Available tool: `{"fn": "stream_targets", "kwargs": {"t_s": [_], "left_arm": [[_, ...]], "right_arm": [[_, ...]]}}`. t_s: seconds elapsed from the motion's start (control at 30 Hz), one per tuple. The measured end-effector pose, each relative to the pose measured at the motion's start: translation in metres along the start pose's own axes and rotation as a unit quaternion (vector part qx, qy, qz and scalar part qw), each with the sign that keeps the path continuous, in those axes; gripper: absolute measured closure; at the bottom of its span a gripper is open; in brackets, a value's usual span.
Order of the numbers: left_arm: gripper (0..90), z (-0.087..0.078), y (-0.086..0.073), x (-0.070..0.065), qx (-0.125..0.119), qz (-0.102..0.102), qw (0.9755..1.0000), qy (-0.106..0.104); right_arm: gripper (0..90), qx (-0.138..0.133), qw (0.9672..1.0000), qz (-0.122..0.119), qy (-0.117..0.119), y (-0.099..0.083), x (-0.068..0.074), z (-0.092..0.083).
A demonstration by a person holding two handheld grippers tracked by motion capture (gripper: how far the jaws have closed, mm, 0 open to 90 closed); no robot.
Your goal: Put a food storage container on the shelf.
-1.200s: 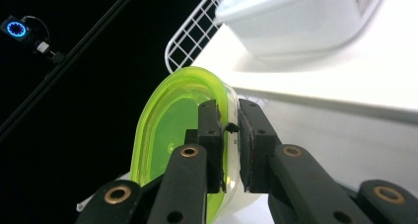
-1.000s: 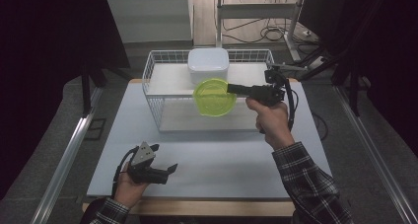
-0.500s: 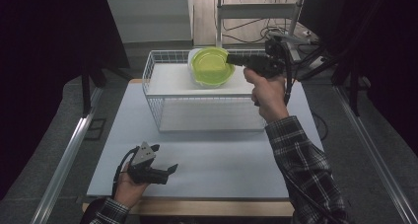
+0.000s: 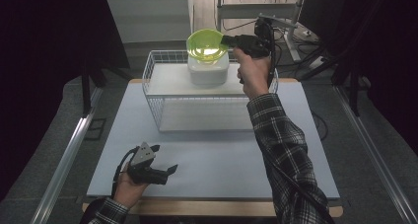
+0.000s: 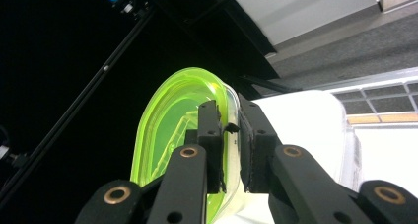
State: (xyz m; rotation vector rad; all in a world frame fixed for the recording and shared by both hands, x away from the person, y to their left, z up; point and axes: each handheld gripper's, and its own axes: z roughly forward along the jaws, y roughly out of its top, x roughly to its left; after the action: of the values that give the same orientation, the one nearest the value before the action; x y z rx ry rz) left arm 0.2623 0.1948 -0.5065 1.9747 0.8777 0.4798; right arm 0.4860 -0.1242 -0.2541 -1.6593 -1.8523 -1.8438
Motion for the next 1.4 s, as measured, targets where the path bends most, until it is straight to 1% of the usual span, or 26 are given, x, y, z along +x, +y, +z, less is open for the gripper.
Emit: {"fn": "stream_targets", "kwargs": {"t_s": [0.13,0.27,0.33,0.4,0.47,0.6,0.67,0.7,0.77,0.83,0.9,0.97,1.07,1.1,1.17,1.2,1.3,1.33,1.4], "left_arm": [[5.2,-0.001,0.000,0.001,-0.002,-0.001,1.0000,0.000],[5.3,-0.001,0.000,0.001,-0.003,-0.002,1.0000,0.000],[5.3,-0.001,-0.001,0.001,-0.003,-0.002,1.0000,-0.001],[5.3,-0.001,-0.001,0.001,-0.002,-0.001,1.0000,-0.001],[5.3,-0.001,-0.001,0.001,-0.002,-0.001,1.0000,-0.001],[5.3,-0.001,-0.001,0.001,-0.002,-0.001,1.0000,-0.002],[5.3,-0.001,-0.001,0.001,-0.002,-0.001,1.0000,-0.002],[5.3,-0.001,-0.001,0.001,-0.002,-0.001,1.0000,-0.002],[5.3,-0.001,-0.001,0.002,-0.003,-0.001,1.0000,-0.002],[5.2,-0.001,-0.001,0.002,-0.003,-0.001,1.0000,-0.002],[5.3,-0.002,-0.001,0.002,-0.003,-0.001,1.0000,-0.002],[5.3,-0.001,-0.001,0.002,-0.003,-0.001,1.0000,-0.002],[5.3,-0.001,-0.001,0.001,-0.002,0.000,1.0000,-0.001],[5.3,-0.001,-0.001,0.001,-0.002,0.000,1.0000,-0.002],[5.3,-0.001,-0.001,0.001,-0.001,0.001,1.0000,-0.002],[5.3,-0.001,-0.001,0.001,-0.001,0.001,1.0000,-0.002],[5.3,-0.001,-0.001,0.001,-0.001,0.000,1.0000,-0.001],[5.2,-0.001,-0.001,0.001,-0.001,0.000,1.0000,-0.001],[5.3,-0.001,-0.001,0.001,0.000,0.001,1.0000,-0.001]], "right_arm": [[81.0,0.002,0.9999,0.009,-0.014,0.004,-0.003,0.006],[80.6,0.003,0.9995,0.020,-0.024,0.006,-0.009,0.011],[80.2,0.001,0.9993,0.030,-0.022,0.007,-0.013,0.012],[79.4,0.001,0.9993,0.032,-0.018,0.007,-0.016,0.014],[78.5,0.001,0.9993,0.032,-0.020,0.008,-0.015,0.015],[73.9,-0.004,0.9993,0.017,-0.032,0.009,-0.011,0.019],[73.9,-0.004,0.9992,0.015,-0.037,0.009,-0.010,0.021],[73.7,-0.005,0.9991,0.008,-0.040,0.009,-0.009,0.022],[72.5,-0.007,0.9990,0.003,-0.045,0.009,-0.009,0.023],[69.5,-0.007,0.9989,0.001,-0.047,0.008,-0.011,0.024],[66.2,-0.005,0.9985,-0.004,-0.055,0.007,-0.012,0.024],[62.6,-0.007,0.9985,-0.008,-0.053,0.006,-0.014,0.024],[57.6,-0.003,0.9985,-0.015,-0.053,0.006,-0.015,0.023],[56.2,-0.002,0.9985,-0.014,-0.053,0.006,-0.015,0.022],[51.8,-0.005,0.9984,-0.018,-0.053,0.006,-0.015,0.021],[48.2,-0.005,0.9984,-0.024,-0.052,0.006,-0.015,0.020],[41.7,-0.009,0.9979,-0.042,-0.050,0.006,-0.016,0.017],[37.9,-0.005,0.9975,-0.053,-0.046,0.007,-0.017,0.016],[32.8,-0.002,0.9972,-0.066,-0.035,0.006,-0.018,0.014]]}}
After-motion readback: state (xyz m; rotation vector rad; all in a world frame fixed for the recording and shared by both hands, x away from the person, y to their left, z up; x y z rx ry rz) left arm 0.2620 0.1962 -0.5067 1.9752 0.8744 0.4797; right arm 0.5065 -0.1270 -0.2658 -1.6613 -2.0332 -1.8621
